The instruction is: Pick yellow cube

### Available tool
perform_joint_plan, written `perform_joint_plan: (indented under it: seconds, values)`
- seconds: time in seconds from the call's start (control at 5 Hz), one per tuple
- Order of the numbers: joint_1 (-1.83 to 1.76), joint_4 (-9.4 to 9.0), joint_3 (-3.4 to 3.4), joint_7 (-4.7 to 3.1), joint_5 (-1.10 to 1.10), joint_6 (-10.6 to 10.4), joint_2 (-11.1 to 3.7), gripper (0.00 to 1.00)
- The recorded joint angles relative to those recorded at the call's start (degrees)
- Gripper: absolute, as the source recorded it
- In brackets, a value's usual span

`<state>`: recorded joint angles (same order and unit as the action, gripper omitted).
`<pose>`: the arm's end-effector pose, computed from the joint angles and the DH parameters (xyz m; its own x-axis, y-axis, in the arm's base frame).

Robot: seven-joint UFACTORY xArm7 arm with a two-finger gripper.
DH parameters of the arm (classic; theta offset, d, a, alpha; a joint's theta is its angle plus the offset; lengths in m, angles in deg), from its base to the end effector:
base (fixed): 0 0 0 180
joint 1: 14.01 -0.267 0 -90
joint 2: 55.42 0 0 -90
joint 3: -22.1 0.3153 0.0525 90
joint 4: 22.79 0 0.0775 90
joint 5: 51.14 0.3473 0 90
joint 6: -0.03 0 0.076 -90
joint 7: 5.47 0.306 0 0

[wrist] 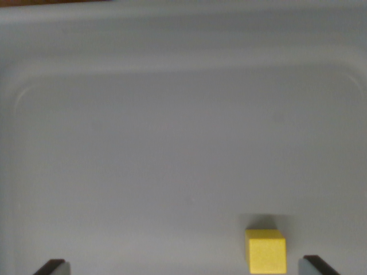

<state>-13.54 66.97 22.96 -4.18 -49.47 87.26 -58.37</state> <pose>0.4934 0.0121 0.3308 0.9998 -0.0171 -0.0080 -0.0174 -0.9994 -0.0297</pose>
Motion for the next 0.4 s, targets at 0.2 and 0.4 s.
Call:
perform_joint_plan:
  seconds: [0.2, 0.4]
  values:
    - [0.13, -0.99, -0.16, -0.42, 0.08, -1.05, -0.17, 0.0]
    - [0.13, -0.99, -0.16, -0.42, 0.08, -1.05, -0.17, 0.0]
